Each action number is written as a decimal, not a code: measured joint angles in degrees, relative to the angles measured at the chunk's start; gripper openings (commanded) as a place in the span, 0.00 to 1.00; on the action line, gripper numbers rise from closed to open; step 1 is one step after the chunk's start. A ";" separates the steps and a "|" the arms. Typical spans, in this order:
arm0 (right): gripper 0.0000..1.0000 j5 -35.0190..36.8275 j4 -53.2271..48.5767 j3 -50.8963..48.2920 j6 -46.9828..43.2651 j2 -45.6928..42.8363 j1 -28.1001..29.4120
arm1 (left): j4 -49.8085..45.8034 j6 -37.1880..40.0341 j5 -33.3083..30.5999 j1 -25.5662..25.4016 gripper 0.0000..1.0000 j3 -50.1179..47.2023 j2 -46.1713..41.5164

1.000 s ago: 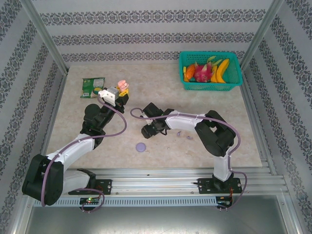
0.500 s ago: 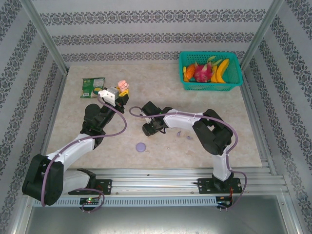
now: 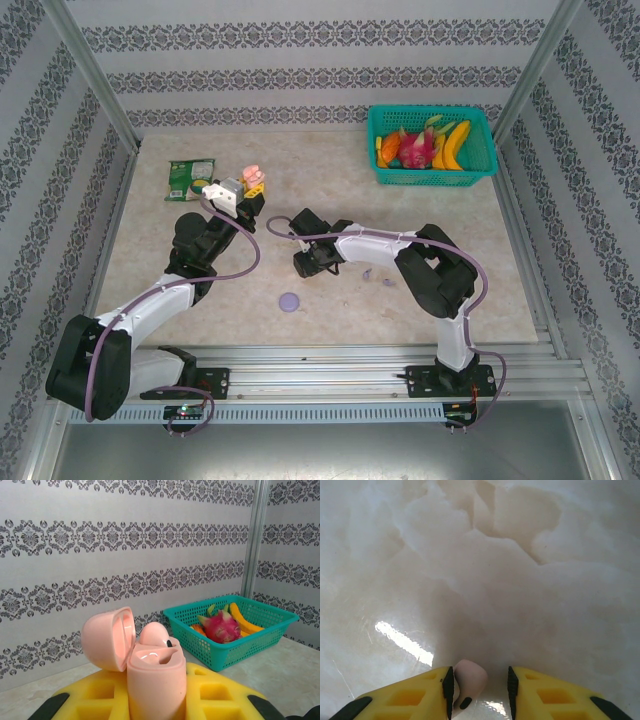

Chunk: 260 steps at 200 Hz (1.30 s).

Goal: Insert the wireless bluetooth earbuds into the charging case

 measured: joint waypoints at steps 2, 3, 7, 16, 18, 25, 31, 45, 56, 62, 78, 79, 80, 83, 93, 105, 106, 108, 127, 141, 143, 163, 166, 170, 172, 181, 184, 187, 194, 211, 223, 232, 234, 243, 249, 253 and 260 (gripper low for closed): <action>0.36 0.13 -0.07 0.04 0.24 0.00 0.00 | -0.02 -0.02 0.00 0.00 0.00 0.00 0.00; 0.36 0.17 -0.13 0.07 0.35 0.00 0.00 | 0.00 -0.07 0.00 0.00 0.00 0.00 0.00; 0.36 0.22 -0.46 0.17 0.70 0.00 0.09 | 0.00 -0.22 0.02 0.00 0.00 0.00 0.04; 0.36 0.37 -1.20 0.52 1.66 0.00 0.13 | -0.02 -0.42 0.17 0.00 0.00 0.00 0.04; 0.36 0.39 -1.31 0.57 1.81 0.00 0.11 | -0.02 -0.42 0.17 0.00 0.00 0.00 0.04; 0.36 0.52 -1.73 0.81 2.54 0.00 0.11 | 0.00 -0.52 0.24 0.00 0.00 0.00 0.04; 0.36 0.66 -2.19 1.11 3.10 0.00 0.11 | 0.00 -0.61 0.31 0.00 0.00 0.00 0.04; 0.36 0.81 -3.08 1.73 4.37 0.00 0.11 | 0.00 -0.68 0.44 0.00 0.00 0.00 0.04; 0.35 0.85 -3.82 2.21 5.38 0.00 0.11 | 0.00 -0.76 0.61 0.00 0.00 0.00 0.04; 0.35 0.87 -4.09 2.40 5.70 0.00 0.11 | 0.00 -0.81 0.61 0.00 0.00 0.00 0.07; 0.35 1.07 -4.90 2.95 6.69 0.02 0.24 | 0.00 -0.83 0.63 0.00 0.00 0.00 0.07; 0.35 1.09 -4.94 2.99 6.69 0.02 0.24 | 0.00 -0.85 0.63 0.00 0.00 0.00 0.07; 0.35 1.07 -4.96 3.02 6.78 0.02 0.26 | 0.00 -0.83 0.63 0.00 0.00 0.00 0.07; 0.35 1.07 -5.03 3.08 6.93 0.04 0.31 | 0.00 -0.83 0.63 0.00 0.00 0.00 0.07; 0.35 1.11 -5.38 3.39 7.23 0.17 0.50 | 0.00 -0.85 0.63 0.00 0.00 0.00 0.07; 0.35 1.11 -5.66 3.74 7.52 0.39 0.79 | 0.00 -0.85 0.74 0.00 0.00 0.00 0.07; 0.35 1.09 -5.73 3.76 7.52 0.44 0.79 | 0.00 -0.85 0.74 0.00 0.00 0.00 0.07; 0.35 1.09 -5.75 3.80 7.61 0.48 0.85 | 0.00 -0.85 0.79 0.00 0.00 0.00 0.09; 0.37 1.09 -6.45 4.74 8.39 1.38 1.14 | 0.00 -0.85 0.81 0.00 0.00 0.00 0.09; 0.38 1.16 -6.88 5.46 9.25 2.16 1.25 | 0.00 -0.85 0.81 0.00 0.00 0.00 0.09; 0.38 1.20 -6.95 5.55 9.51 2.27 1.25 | 0.00 -0.85 0.81 0.00 0.00 0.00 0.09; 0.38 1.73 -7.78 6.27 11.47 2.99 1.25 | 0.02 -0.85 0.81 0.00 0.00 0.00 0.09; 0.38 1.86 -7.93 6.36 11.85 3.06 1.25 | 0.02 -0.85 0.81 0.00 0.00 0.00 0.09; 0.38 2.03 -8.09 6.45 12.33 3.13 1.25 | 0.02 -0.85 0.81 0.00 0.00 0.00 0.09; 0.38 2.16 -8.17 6.49 12.68 3.17 1.25 | 0.02 -0.85 0.81 0.00 0.00 0.00 0.09; 0.38 2.58 -8.57 6.69 13.60 3.32 1.25 | 0.02 -0.85 0.81 0.00 0.00 0.00 0.09; 0.38 2.80 -8.72 6.75 14.12 3.41 1.25 | 0.02 -0.85 0.81 0.00 0.00 0.00 0.09; 0.38 2.89 -8.79 6.82 14.38 3.48 1.25 | 0.02 -0.85 0.81 0.00 0.00 0.00 0.09; 0.38 3.15 -8.92 6.97 15.06 3.65 1.25 | 0.02 -0.85 0.81 0.00 0.00 0.00 0.09; 0.38 3.41 -9.22 7.30 16.79 3.78 1.29 | 0.07 -0.85 0.81 0.00 0.00 0.00 0.13; 0.37 3.82 -9.46 7.52 17.70 3.96 1.51 | 0.17 -0.85 0.81 0.00 0.00 0.00 0.28; 0.37 4.09 -9.66 7.74 18.38 4.07 1.53 | 0.22 -0.85 0.81 0.00 0.00 0.00 0.44; 0.37 4.15 -9.68 7.80 18.58 4.09 1.53 | 0.24 -0.85 0.81 0.00 0.00 0.00 0.44; 0.37 4.33 -9.90 8.00 19.12 4.24 1.62 | 0.39 -0.85 0.81 0.00 0.00 0.00 0.66; 0.37 4.48 -10.08 8.13 19.54 4.33 1.62 | 0.44 -0.85 0.81 0.00 0.00 0.00 0.79; 0.37 4.52 -10.10 8.20 19.96 4.37 1.62 | 0.44 -0.85 0.81 0.00 0.00 0.00 0.85; 0.36 4.63 -10.16 8.26 20.57 4.44 1.62 | 0.48 -0.87 0.81 0.00 0.00 0.00 0.94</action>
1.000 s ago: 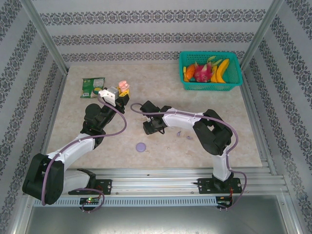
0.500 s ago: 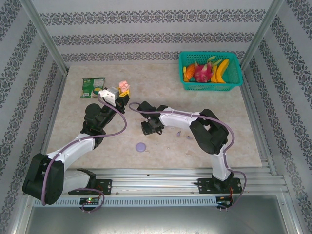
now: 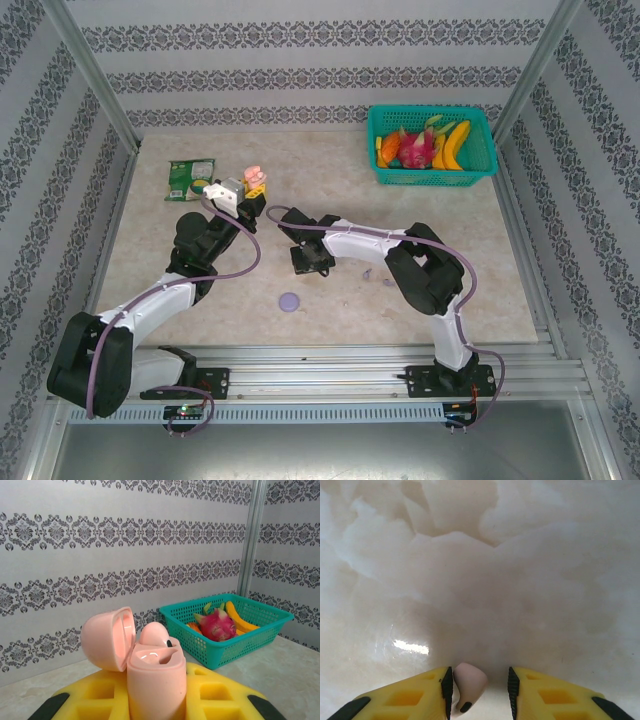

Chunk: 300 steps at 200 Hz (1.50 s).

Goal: Insert the wireless bluetooth earbuds into the charging case

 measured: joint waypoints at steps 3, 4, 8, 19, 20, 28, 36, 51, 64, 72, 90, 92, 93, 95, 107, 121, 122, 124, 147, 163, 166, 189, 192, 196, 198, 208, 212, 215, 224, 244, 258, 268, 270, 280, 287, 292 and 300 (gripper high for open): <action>0.36 0.04 -0.04 0.02 0.20 0.00 0.00 | 0.02 0.00 0.00 0.00 0.00 0.00 0.02; 0.36 0.04 -0.07 0.02 0.31 0.00 0.00 | 0.02 0.00 0.00 0.00 0.00 0.00 0.04; 0.36 0.07 -0.13 0.04 0.66 0.02 0.00 | 0.11 0.00 0.00 0.00 0.00 0.00 0.09; 0.36 0.13 -0.17 0.20 1.75 0.09 0.00 | 0.50 -0.02 0.00 0.00 0.00 0.00 0.24; 0.36 0.15 -0.20 0.22 1.79 0.09 0.00 | 0.55 0.00 0.00 0.00 0.00 0.00 0.24; 0.36 0.15 -0.33 0.37 2.49 0.17 0.09 | 0.76 -0.02 0.00 0.00 0.00 0.00 0.35; 0.35 0.31 -0.52 0.57 3.04 0.33 0.17 | 0.76 -0.07 0.00 0.00 0.00 0.00 0.42; 0.35 0.72 -0.85 0.87 3.34 0.48 0.42 | 0.76 -0.17 0.00 0.00 0.00 0.00 0.50; 0.34 1.18 -0.98 0.92 3.45 0.57 0.63 | 0.79 -0.20 0.00 0.00 0.00 0.00 0.57; 0.34 1.55 -1.03 0.92 3.48 0.59 0.74 | 0.79 -0.22 0.00 0.00 0.00 0.00 0.59; 0.30 1.75 -1.18 0.92 3.48 0.57 0.74 | 0.79 -0.22 0.00 0.00 0.00 0.00 0.61; 0.30 1.77 -1.20 0.92 3.45 0.57 0.74 | 0.79 -0.24 0.00 0.00 0.00 0.00 0.61; 0.29 1.79 -1.20 0.92 3.48 0.57 0.74 | 0.79 -0.24 0.00 0.00 0.00 0.00 0.61; 0.29 1.79 -1.20 0.92 3.48 0.57 0.74 | 0.79 -0.24 0.00 0.00 0.00 0.00 0.61; 0.27 2.01 -1.29 0.92 3.43 0.57 0.74 | 0.79 -0.31 0.00 0.00 0.00 0.00 0.61; 0.24 2.25 -1.46 0.90 3.19 0.57 0.74 | 0.81 -0.44 0.00 0.00 0.00 0.00 0.61; 0.24 2.29 -1.46 0.90 3.19 0.57 0.74 | 0.79 -0.46 0.00 0.00 0.00 0.00 0.61; 0.24 2.32 -1.49 0.90 3.10 0.57 0.74 | 0.81 -0.48 0.00 0.00 0.00 0.00 0.61; 0.24 2.43 -1.51 0.87 2.38 0.57 0.76 | 0.83 -0.72 0.00 0.00 0.00 0.00 0.61; 0.24 2.40 -1.44 0.85 0.85 0.57 0.76 | 0.87 -0.98 0.00 0.00 0.00 0.00 0.61; 0.24 2.38 -1.44 0.83 0.24 0.57 0.76 | 0.87 -1.05 0.00 0.00 0.00 0.00 0.61; 0.24 2.16 -1.44 0.83 -4.00 0.57 0.87 | 0.98 -1.16 0.02 0.00 0.00 0.00 0.61; 0.24 2.16 -1.44 0.85 -4.87 0.57 0.92 | 0.98 -1.22 0.02 0.00 0.00 0.00 0.63; 0.24 2.16 -1.42 0.85 -5.57 0.57 1.01 | 0.98 -1.27 0.02 0.00 0.00 0.00 0.66; 0.24 2.16 -1.42 0.85 -6.32 0.57 1.01 | 1.01 -1.27 0.02 0.00 0.00 0.00 0.66; 0.25 1.99 -1.40 0.85 -8.68 0.57 1.11 | 1.03 -1.33 0.02 0.00 0.00 0.00 0.72; 0.25 1.92 -1.40 0.85 -9.88 0.57 1.11 | 1.07 -1.36 0.02 0.00 0.00 0.00 0.74; 0.25 1.88 -1.40 0.85 -10.51 0.57 1.11 | 1.11 -1.40 0.02 0.00 0.00 0.00 0.76; 0.26 1.60 -1.40 0.85 -12.74 0.57 1.11 | 1.18 -1.49 0.04 0.00 0.00 0.00 0.83; 0.33 1.29 -1.42 0.85 -17.09 0.57 1.11 | 1.22 -1.55 0.13 0.00 0.00 0.00 1.01; 0.39 0.76 -1.42 0.85 -18.84 0.57 1.11 | 1.25 -1.73 0.22 0.00 0.00 0.00 1.03; 0.45 0.20 -1.40 0.85 -19.50 0.55 1.11 | 1.29 -1.84 0.22 0.00 0.00 0.00 1.03; 0.45 0.04 -1.38 0.85 -19.74 0.55 1.11 | 1.31 -1.90 0.22 0.00 0.00 0.00 1.03; 0.47 -0.31 -1.38 0.83 -19.43 0.33 1.11 | 1.33 -1.95 0.22 0.00 0.00 0.00 1.03; 0.49 -0.57 -1.42 0.81 -18.99 0.15 1.11 | 1.40 -1.95 0.22 0.00 0.00 0.00 1.03; 0.50 -0.72 -1.42 0.76 -18.58 -0.02 1.11 | 1.46 -1.97 0.22 0.00 0.00 0.00 1.03; 0.52 -0.90 -1.49 0.70 -17.29 -0.44 1.11 | 1.62 -1.97 0.20 0.00 0.00 0.00 1.07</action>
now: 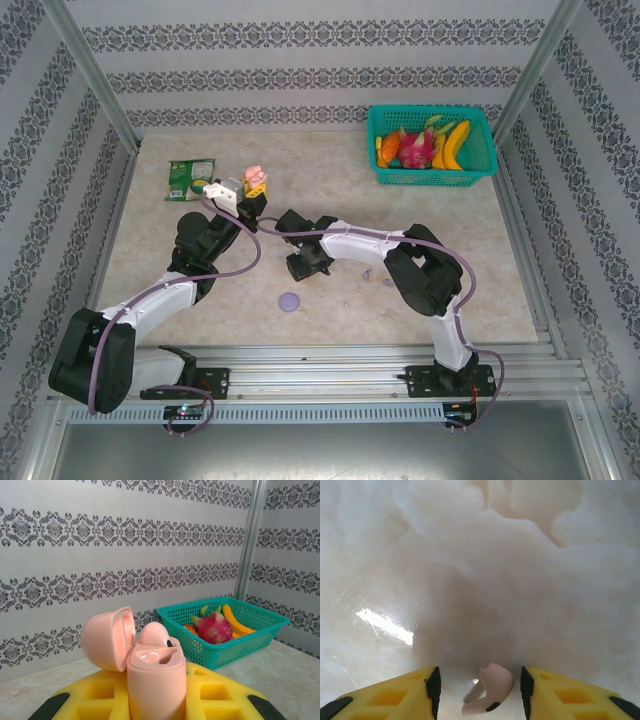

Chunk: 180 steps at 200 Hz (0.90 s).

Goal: Insert the wireless bluetooth earbuds into the charging case

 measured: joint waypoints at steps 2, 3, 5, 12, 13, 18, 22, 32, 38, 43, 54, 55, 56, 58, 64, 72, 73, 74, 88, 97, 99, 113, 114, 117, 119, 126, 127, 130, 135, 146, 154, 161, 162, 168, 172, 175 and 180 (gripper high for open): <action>0.52 -0.02 0.02 -0.02 0.26 -0.09 0.00 | 0.04 0.00 0.00 0.00 0.00 0.00 0.02; 0.52 -0.07 0.02 -0.02 0.31 -0.17 0.00 | 0.04 0.00 0.00 0.00 0.00 0.00 0.02; 0.52 -0.15 0.02 -0.02 0.83 -0.33 0.00 | 0.11 0.00 0.00 0.00 0.00 0.00 0.02; 0.52 -0.20 0.00 -0.07 2.47 -0.85 0.00 | 0.26 -0.07 0.00 0.00 0.00 0.00 0.11; 0.52 -0.20 0.00 -0.09 2.73 -0.90 0.00 | 0.28 -0.11 0.00 0.00 0.00 0.00 0.13; 0.52 -0.20 0.00 -0.13 3.89 -1.33 0.00 | 0.42 -0.15 0.00 0.00 0.00 0.00 0.20; 0.52 -0.17 -0.04 -0.20 5.40 -1.75 0.00 | 0.44 -0.17 0.00 0.00 0.00 0.00 0.26; 0.52 -0.17 -0.20 -0.33 8.74 -2.75 0.00 | 0.46 -0.24 -0.02 0.00 0.00 0.00 0.46; 0.52 -0.17 -0.20 -0.39 10.69 -3.26 0.00 | 0.46 -0.31 0.00 0.00 0.00 0.00 0.59; 0.52 -0.15 -0.17 -0.46 12.59 -3.61 0.00 | 0.48 -0.39 -0.02 0.00 0.00 0.00 0.72; 0.52 -0.07 -0.15 -0.55 16.68 -4.15 0.00 | 0.48 -0.59 -0.02 0.00 0.00 0.00 1.01; 0.52 -0.04 -0.13 -0.57 17.11 -4.17 0.00 | 0.48 -0.59 -0.02 0.00 0.00 0.00 1.03; 0.52 -0.02 -0.13 -0.59 17.27 -4.20 0.00 | 0.48 -0.59 -0.02 0.00 0.00 0.00 1.05; 0.52 0.04 -0.11 -0.63 17.92 -4.24 0.00 | 0.48 -0.61 -0.02 0.00 0.00 0.00 1.07; 0.52 0.26 -0.11 -0.76 19.69 -4.26 0.02 | 0.50 -0.61 -0.02 0.00 0.00 0.00 1.20; 0.52 0.68 -0.11 -1.05 22.18 -4.24 0.02 | 0.52 -0.66 -0.02 0.00 0.00 0.00 1.31; 0.52 0.72 -0.11 -1.07 22.43 -4.24 0.02 | 0.55 -0.66 -0.02 0.00 0.00 0.00 1.33; 0.52 0.76 -0.11 -1.11 22.64 -4.24 0.02 | 0.55 -0.66 -0.02 0.00 0.00 0.00 1.33; 0.52 1.25 -0.35 -1.46 26.25 -4.24 0.00 | 0.79 -0.76 -0.02 0.00 0.00 0.00 1.57; 0.52 1.46 -0.37 -1.46 27.85 -4.17 0.02 | 0.87 -0.83 -0.02 0.00 0.00 0.00 1.66; 0.52 1.49 -0.35 -1.46 28.20 -4.17 0.02 | 0.87 -0.83 -0.02 0.00 0.00 0.00 1.66; 0.51 1.60 -0.35 -1.46 30.38 -3.96 0.02 | 1.05 -0.83 -0.02 0.00 0.00 0.00 1.73; 0.51 1.60 -0.33 -1.46 30.56 -3.87 0.02 | 1.11 -0.83 -0.02 0.00 0.00 0.00 1.75; 0.51 1.60 -0.33 -1.46 30.88 -3.78 0.02 | 1.27 -0.83 -0.02 0.00 0.00 0.00 1.79; 0.51 1.60 -0.33 -1.46 31.08 -3.72 0.02 | 1.33 -0.83 -0.02 0.00 0.00 0.00 1.81; 0.50 1.60 -0.33 -1.46 31.89 -3.34 0.02 | 1.68 -0.83 -0.04 0.00 0.00 0.00 1.86; 0.50 1.60 -0.33 -1.46 31.91 -3.30 0.02 | 1.70 -0.83 -0.04 0.00 0.00 0.00 1.88; 0.50 1.60 -0.33 -1.44 32.15 -3.08 0.02 | 1.79 -0.83 -0.04 0.00 0.00 0.00 1.90; 0.49 1.60 -0.35 -1.40 32.39 -2.73 0.02 | 2.03 -0.83 -0.02 0.00 0.00 0.00 1.90; 0.49 1.57 -0.35 -1.25 33.07 -1.81 0.02 | 2.25 -0.83 -0.04 0.00 0.00 0.00 1.95; 0.48 1.60 -0.35 -1.20 33.44 -1.22 0.07 | 2.32 -0.83 -0.04 0.00 0.00 0.00 1.97; 0.48 1.60 -0.37 -1.18 33.64 -0.83 0.13 | 2.40 -0.83 -0.04 0.00 0.00 0.00 2.01; 0.48 1.60 -0.37 -1.18 33.66 -0.79 0.15 | 2.43 -0.85 -0.04 0.00 0.00 0.00 2.01; 0.47 1.62 -0.37 -1.16 33.81 -0.61 0.26 | 2.56 -0.85 -0.04 0.00 0.00 0.00 2.05; 0.47 1.62 -0.39 -1.14 33.92 -0.52 0.31 | 2.58 -0.83 -0.02 0.00 0.00 0.00 2.05; 0.46 1.62 -0.37 -1.14 33.94 -0.46 0.39 | 2.62 -0.85 -0.04 0.00 0.00 0.00 2.05; 0.46 1.62 -0.37 -1.11 33.99 -0.42 0.42 | 2.64 -0.85 -0.04 0.00 0.00 0.00 2.05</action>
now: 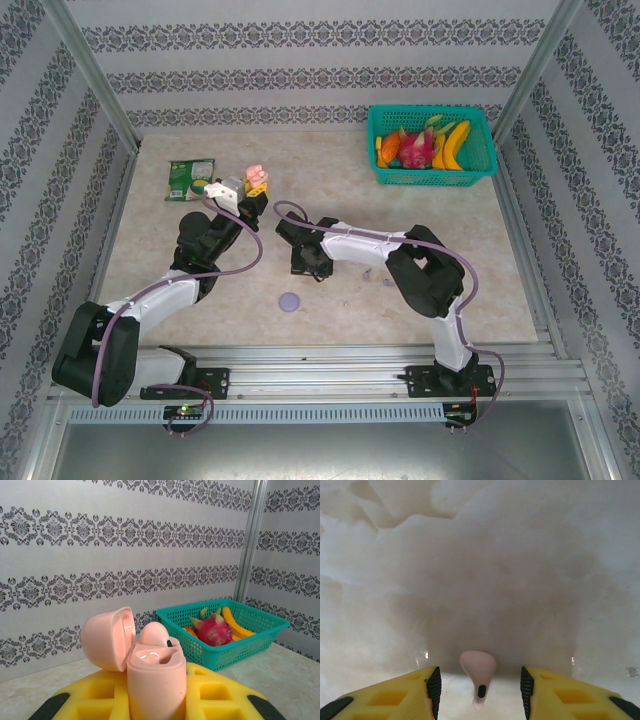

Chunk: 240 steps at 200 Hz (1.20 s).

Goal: Insert the wireless bluetooth earbuds into the charging case

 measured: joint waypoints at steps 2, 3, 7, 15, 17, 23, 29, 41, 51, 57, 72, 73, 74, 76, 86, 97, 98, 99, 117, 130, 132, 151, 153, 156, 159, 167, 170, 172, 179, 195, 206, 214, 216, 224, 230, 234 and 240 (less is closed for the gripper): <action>0.46 0.00 0.00 0.02 0.02 0.04 0.07 | 0.04 0.00 0.00 0.00 0.00 0.00 0.00; 0.46 0.00 0.00 0.02 0.02 0.04 0.13 | 0.07 0.00 0.00 0.00 0.00 0.00 0.00; 0.46 0.09 0.00 0.04 0.00 0.07 0.22 | 0.15 0.00 0.00 0.00 0.00 0.00 0.00; 0.45 0.26 -0.02 0.09 0.02 0.11 0.24 | 0.33 0.00 0.00 0.00 0.00 0.00 0.00; 0.45 0.28 -0.02 0.13 0.02 0.13 0.24 | 0.35 0.00 0.00 0.00 0.00 0.00 0.00; 0.45 0.37 -0.02 0.26 0.02 0.22 0.35 | 0.44 -0.02 0.00 0.00 0.00 0.00 0.00; 0.45 0.44 -0.02 0.46 0.02 0.39 0.35 | 0.44 -0.02 0.00 0.00 0.00 0.00 0.00; 0.44 0.63 -0.37 1.09 0.02 0.81 0.35 | 0.44 -0.13 0.00 0.00 0.00 0.00 0.02; 0.44 0.85 -0.90 1.64 0.02 1.16 0.35 | 0.48 -0.17 0.00 0.00 0.00 0.00 0.00; 0.44 0.90 -1.27 1.90 0.02 1.33 0.35 | 0.48 -0.17 0.00 0.00 0.00 0.00 0.02; 0.43 1.31 -1.90 2.71 0.00 1.90 0.48 | 0.52 -0.20 0.00 0.00 0.00 0.00 0.00; 0.43 1.36 -1.92 2.75 0.02 1.92 0.48 | 0.52 -0.20 0.00 0.00 0.00 0.00 0.02; 0.42 1.42 -1.99 2.84 0.00 1.97 0.50 | 0.52 -0.20 0.00 0.00 0.00 0.00 0.02; 0.42 1.49 -2.14 2.93 0.00 2.01 0.50 | 0.55 -0.20 0.00 0.00 0.00 0.00 0.00; 0.41 1.92 -2.58 3.26 0.00 2.23 0.61 | 0.55 -0.20 0.00 0.00 0.00 0.00 0.02; 0.40 2.40 -2.89 3.45 0.00 2.40 0.72 | 0.55 -0.20 0.00 0.00 0.00 0.00 0.02; 0.40 2.43 -2.93 3.48 0.00 2.40 0.72 | 0.57 -0.20 0.00 0.00 0.00 0.00 0.02; 0.40 2.47 -2.99 3.52 0.00 2.45 0.72 | 0.57 -0.20 0.00 0.00 0.00 0.00 0.02; 0.38 2.86 -3.61 4.00 -0.02 2.78 0.72 | 0.59 -0.22 0.00 0.00 0.00 0.00 0.07; 0.37 3.06 -4.00 4.17 -0.04 2.95 0.72 | 0.63 -0.24 0.00 0.00 0.00 0.00 0.22; 0.37 3.10 -4.04 4.20 -0.02 2.95 0.72 | 0.63 -0.26 0.00 0.00 0.00 0.00 0.24; 0.37 3.39 -4.28 4.37 -0.04 3.06 0.72 | 0.72 -0.42 0.02 0.00 0.00 0.00 0.55; 0.37 3.41 -4.28 4.42 -0.04 3.08 0.72 | 0.72 -0.42 0.02 0.00 0.00 0.00 0.57; 0.37 3.43 -4.35 4.48 -0.04 3.13 0.72 | 0.74 -0.42 0.02 0.00 0.00 0.00 0.61; 0.37 3.45 -4.42 4.55 -0.04 3.15 0.72 | 0.74 -0.42 0.02 0.00 0.00 0.00 0.61; 0.36 3.56 -4.52 4.68 -0.04 3.26 0.72 | 0.74 -0.44 0.02 0.00 0.00 0.00 0.63; 0.36 3.61 -4.61 4.74 -0.04 3.32 0.72 | 0.76 -0.44 0.02 0.00 0.00 0.00 0.63; 0.36 3.61 -4.68 4.79 -0.04 3.34 0.72 | 0.76 -0.44 0.02 0.00 0.00 0.00 0.63; 0.35 3.67 -4.85 4.92 -0.04 3.43 0.72 | 0.74 -0.44 0.02 0.00 0.00 0.00 0.63; 0.34 3.80 -5.16 5.11 -0.07 3.52 0.72 | 0.76 -0.48 0.02 0.00 0.00 0.00 0.66; 0.33 3.85 -5.42 5.31 -0.09 3.67 0.72 | 0.76 -0.61 0.02 0.00 0.00 0.00 0.63; 0.32 3.89 -5.66 5.46 -0.13 3.78 0.72 | 0.76 -0.63 0.02 0.00 0.00 0.00 0.63; 0.32 3.89 -5.75 5.53 -0.17 3.80 0.72 | 0.76 -0.63 0.02 0.00 0.00 0.00 0.63; 0.32 3.91 -5.88 5.66 -0.20 3.85 0.72 | 0.76 -0.66 0.02 0.00 0.00 0.00 0.63; 0.32 3.96 -5.92 5.66 -0.22 3.85 0.72 | 0.76 -0.68 0.02 0.00 0.00 0.00 0.66; 0.32 4.00 -5.95 5.66 -0.22 3.87 0.72 | 0.76 -0.70 0.02 0.00 0.00 0.00 0.63; 0.32 4.04 -5.95 5.66 -0.22 3.87 0.72 | 0.76 -0.74 0.02 0.00 0.00 0.00 0.66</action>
